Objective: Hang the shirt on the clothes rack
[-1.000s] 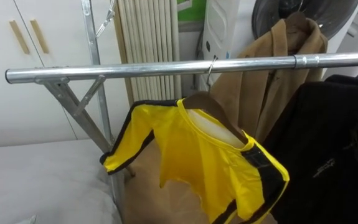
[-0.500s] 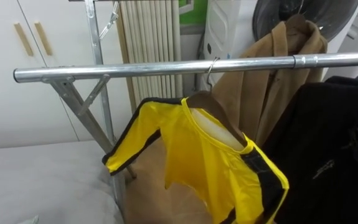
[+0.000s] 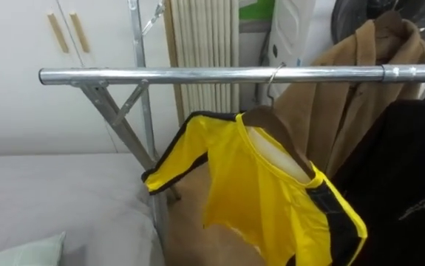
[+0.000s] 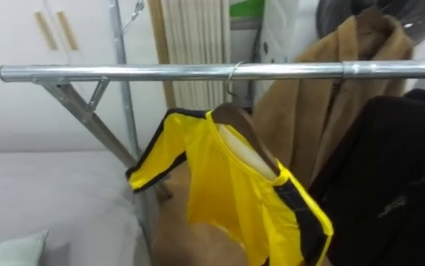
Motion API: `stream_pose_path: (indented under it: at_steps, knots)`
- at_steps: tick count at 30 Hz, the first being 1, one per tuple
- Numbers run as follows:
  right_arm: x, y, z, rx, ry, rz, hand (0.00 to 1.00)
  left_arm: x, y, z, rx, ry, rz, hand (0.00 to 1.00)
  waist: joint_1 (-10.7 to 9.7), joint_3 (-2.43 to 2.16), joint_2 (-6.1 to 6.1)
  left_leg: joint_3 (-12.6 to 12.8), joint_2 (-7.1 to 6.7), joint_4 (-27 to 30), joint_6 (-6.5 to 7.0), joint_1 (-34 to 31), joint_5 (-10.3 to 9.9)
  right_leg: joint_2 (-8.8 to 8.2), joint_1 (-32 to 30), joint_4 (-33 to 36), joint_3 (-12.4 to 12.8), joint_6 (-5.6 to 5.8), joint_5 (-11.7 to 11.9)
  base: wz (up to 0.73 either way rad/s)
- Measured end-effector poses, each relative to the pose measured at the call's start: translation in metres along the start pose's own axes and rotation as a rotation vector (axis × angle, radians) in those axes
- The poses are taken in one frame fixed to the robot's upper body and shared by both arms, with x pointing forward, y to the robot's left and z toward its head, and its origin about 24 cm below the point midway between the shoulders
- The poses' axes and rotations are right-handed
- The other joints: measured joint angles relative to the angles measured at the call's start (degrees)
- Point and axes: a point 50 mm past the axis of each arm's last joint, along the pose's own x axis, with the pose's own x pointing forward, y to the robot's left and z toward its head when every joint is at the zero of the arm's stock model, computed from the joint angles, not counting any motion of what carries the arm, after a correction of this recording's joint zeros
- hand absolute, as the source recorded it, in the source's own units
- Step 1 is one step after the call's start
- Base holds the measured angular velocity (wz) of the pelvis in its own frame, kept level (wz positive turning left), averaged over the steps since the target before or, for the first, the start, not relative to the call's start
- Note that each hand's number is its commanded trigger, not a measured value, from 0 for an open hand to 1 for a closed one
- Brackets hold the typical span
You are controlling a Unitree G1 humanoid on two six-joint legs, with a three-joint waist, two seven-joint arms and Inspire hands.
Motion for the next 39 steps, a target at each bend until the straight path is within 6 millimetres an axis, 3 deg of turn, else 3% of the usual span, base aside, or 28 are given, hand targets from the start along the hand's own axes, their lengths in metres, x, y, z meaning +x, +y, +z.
stream_pose_path:
  at_steps: [2,3,4,6,8,10,12,13,14,15,18,19,20,21,22,23,24,25,26,28,30,33,34,35,36,37,39]
  knots:
    - [0.0,0.0,-0.001,0.0,0.002,-0.001,0.0,0.0,-0.002,0.009,0.032,-0.046,-0.009,0.0,-0.6,0.03,0.24,3.3,0.86,1.5,-0.25,-1.6,0.5,-1.42,0.0,0.0,-4.6,-0.24,-1.0,1.31]
    - [0.0,-0.001,-0.001,-0.002,0.003,-0.003,0.0,-0.001,0.0,0.012,0.057,-0.064,-0.014,0.0,-0.8,-0.06,0.04,6.1,1.72,2.1,-0.44,-2.4,1.2,-2.37,-0.1,0.1,-7.3,-0.67,-2.1,1.31]
    - [-0.001,-0.002,-0.001,-0.002,0.003,-0.004,0.0,-0.001,0.002,0.013,0.065,-0.073,-0.016,0.0,-0.8,-0.27,-0.01,10.5,2.87,3.3,-0.83,-3.0,1.7,-3.43,0.0,0.3,-10.1,-0.98,-2.8,1.28]
    - [-0.002,-0.005,-0.001,-0.002,0.004,-0.013,0.0,-0.001,0.004,0.013,0.072,-0.079,-0.029,0.0,-1.0,-0.35,0.0,15.6,4.26,6.7,-1.01,-3.4,1.2,-4.65,0.2,1.1,-14.2,-1.21,-4.0,1.24]
    - [-0.002,-0.009,-0.001,-0.011,0.006,-0.022,0.0,-0.001,0.006,0.014,0.084,-0.084,-0.036,0.0,-1.0,-0.47,0.09,18.3,5.41,10.1,-0.67,-3.2,0.2,-5.78,0.2,2.3,-17.7,-1.46,-5.2,1.15]
    - [-0.003,-0.01,-0.003,-0.021,0.014,-0.028,0.0,-0.001,0.008,0.014,0.125,-0.086,-0.03,0.0,-1.6,-0.21,-0.4,21.1,6.96,13.5,-0.81,-2.3,-0.4,-6.96,0.8,3.1,-21.2,-1.48,-6.4,1.05]
    - [-0.005,-0.013,-0.007,-0.031,0.026,-0.04,0.0,-0.001,0.011,0.017,0.177,-0.09,-0.038,0.0,-1.8,-0.24,-0.52,22.5,7.79,17.0,-0.09,-0.8,-1.1,-8.12,1.4,4.6,-24.9,-0.22,-8.0,1.09]
    - [-0.005,-0.015,-0.007,-0.035,0.026,-0.045,0.0,-0.001,0.011,0.017,0.177,-0.092,-0.038,0.0,-1.6,-0.24,-0.6,22.7,7.79,16.9,-0.2,-0.5,-1.4,-8.32,1.5,5.1,-25.6,0.23,-8.4,0.85]
    - [-0.005,-0.016,-0.006,-0.041,0.025,-0.05,0.0,-0.001,0.011,0.015,0.176,-0.089,-0.038,0.0,-1.3,-0.28,-0.68,23.0,7.72,16.4,-0.35,0.6,-2.0,-8.45,1.6,5.3,-27.2,1.4,-9.1,0.73]
    - [-0.005,-0.016,-0.007,-0.041,0.028,-0.053,0.0,-0.002,0.012,0.014,0.174,-0.086,-0.038,0.0,-1.2,-0.28,-0.87,23.1,7.14,14.5,0.11,1.6,-2.9,-8.57,1.8,5.5,-29.0,2.39,-9.6,0.92]
    - [-0.006,-0.015,-0.014,-0.027,0.06,-0.06,0.0,-0.002,0.013,0.01,0.175,-0.076,-0.036,0.0,-1.0,-0.68,-1.56,24.9,5.73,5.7,0.36,4.4,-5.7,-8.7,1.5,5.9,-33.5,3.34,-10.1,0.7]
    - [-0.005,-0.011,-0.016,-0.019,0.074,-0.056,0.0,-0.002,0.019,0.01,0.151,-0.076,-0.02,0.0,0.2,-1.13,-2.27,24.7,5.55,3.3,-0.46,4.7,-5.6,-9.07,1.3,5.8,-34.0,5.09,-9.7,0.41]
    - [-0.005,-0.011,-0.017,-0.015,0.08,-0.057,0.0,-0.002,0.019,0.009,0.144,-0.074,-0.019,0.0,0.6,-1.36,-1.88,24.5,6.1,2.5,-0.47,4.7,-5.6,-9.12,1.2,6.3,-34.6,7.68,-9.4,0.52]
    - [-0.006,-0.015,-0.018,0.002,0.084,-0.069,0.0,-0.002,0.018,0.007,0.156,-0.065,-0.018,0.0,0.1,-1.69,-1.44,25.8,7.58,2.4,-0.51,4.7,-5.6,-12.49,0.9,11.0,-36.7,5.38,-11.1,1.12]
    - [-0.01,-0.023,-0.027,0.046,0.107,-0.096,0.0,-0.002,0.026,0.004,0.181,-0.05,0.0,0.0,-1.3,-1.91,-2.74,27.2,7.59,3.6,-1.58,5.6,-5.3,-20.13,1.0,17.9,-36.6,5.99,-15.1,1.39]
    - [-0.012,-0.025,-0.031,0.065,0.121,-0.107,0.0,-0.002,0.029,0.005,0.187,-0.053,0.011,0.0,-1.2,-1.61,-3.33,27.9,7.82,5.2,-2.88,5.6,-4.8,-22.96,0.6,20.6,-36.2,8.16,-16.4,1.0]
    - [-0.015,-0.033,-0.034,0.073,0.142,-0.139,0.0,-0.003,0.03,0.004,0.154,-0.055,0.018,0.0,0.8,-1.39,-4.0,28.0,7.61,7.4,-3.36,5.2,-4.7,-22.72,0.3,21.9,-34.8,9.82,-17.9,0.16]
    - [-0.015,-0.036,-0.031,0.067,0.137,-0.15,0.0,-0.002,0.023,0.001,0.112,-0.049,-0.002,0.0,2.7,-1.35,-2.58,26.6,7.49,6.7,-3.31,5.3,-4.9,-21.45,1.3,19.6,-34.9,9.76,-16.9,-0.13]
    - [-0.015,-0.035,-0.03,0.063,0.133,-0.147,0.0,-0.002,0.019,0.0,0.088,-0.049,-0.011,0.0,3.0,-1.33,-2.22,25.6,7.27,6.2,-3.2,5.3,-4.8,-20.89,2.1,18.3,-35.2,9.8,-16.2,0.0]
    - [-0.016,-0.035,-0.036,0.053,0.152,-0.147,0.0,-0.002,0.016,0.0,0.035,-0.051,-0.012,0.0,3.0,-1.18,-2.09,22.1,6.58,4.4,-2.42,5.2,-3.9,-20.07,5.4,14.4,-38.0,9.92,-14.5,0.38]
    - [-0.016,-0.031,-0.04,0.072,0.16,-0.141,0.0,-0.002,0.018,0.0,0.026,-0.051,-0.008,0.0,2.1,-1.21,-2.14,20.2,6.57,4.0,-2.2,4.9,-3.3,-19.56,7.6,11.6,-40.3,9.02,-12.3,0.56]
    - [-0.016,-0.028,-0.046,0.111,0.174,-0.141,0.0,-0.002,0.017,0.0,0.026,-0.049,-0.012,0.0,0.2,-1.13,-1.75,15.5,5.87,3.5,-1.18,4.1,-2.9,-19.17,11.2,7.6,-44.0,10.97,-10.0,0.73]
    - [-0.017,-0.028,-0.048,0.131,0.177,-0.144,0.0,-0.002,0.016,0.0,0.026,-0.051,-0.013,0.0,0.1,-1.3,-1.71,14.2,5.17,3.0,-0.77,4.0,-2.8,-19.3,12.0,6.7,-44.1,11.64,-9.6,0.75]
    - [-0.017,-0.027,-0.05,0.138,0.18,-0.145,0.0,-0.002,0.017,0.001,0.026,-0.052,-0.011,0.0,-0.1,-1.3,-2.01,13.2,4.69,2.9,-0.47,3.9,-2.7,-19.49,12.4,6.5,-43.4,12.06,-9.4,0.89]
    - [-0.017,-0.024,-0.054,0.15,0.19,-0.143,0.0,-0.002,0.02,0.002,0.029,-0.055,-0.005,0.0,-0.7,-1.07,-2.45,10.9,3.36,2.7,0.14,3.6,-2.5,-19.74,13.0,6.3,-39.5,12.92,-9.3,1.09]
    - [-0.017,-0.019,-0.058,0.16,0.196,-0.136,0.0,-0.002,0.021,0.003,0.028,-0.058,-0.002,0.0,-0.6,-1.26,-2.84,9.0,2.23,3.0,0.69,3.1,-2.7,-19.59,13.1,6.0,-33.8,13.13,-9.2,1.05]
    - [-0.016,-0.017,-0.056,0.175,0.185,-0.133,0.0,-0.002,0.02,0.002,-0.012,-0.058,-0.009,0.0,0.0,-1.21,-2.94,7.0,1.37,3.4,1.21,3.0,-3.0,-19.25,13.9,5.7,-28.8,13.58,-9.0,0.73]
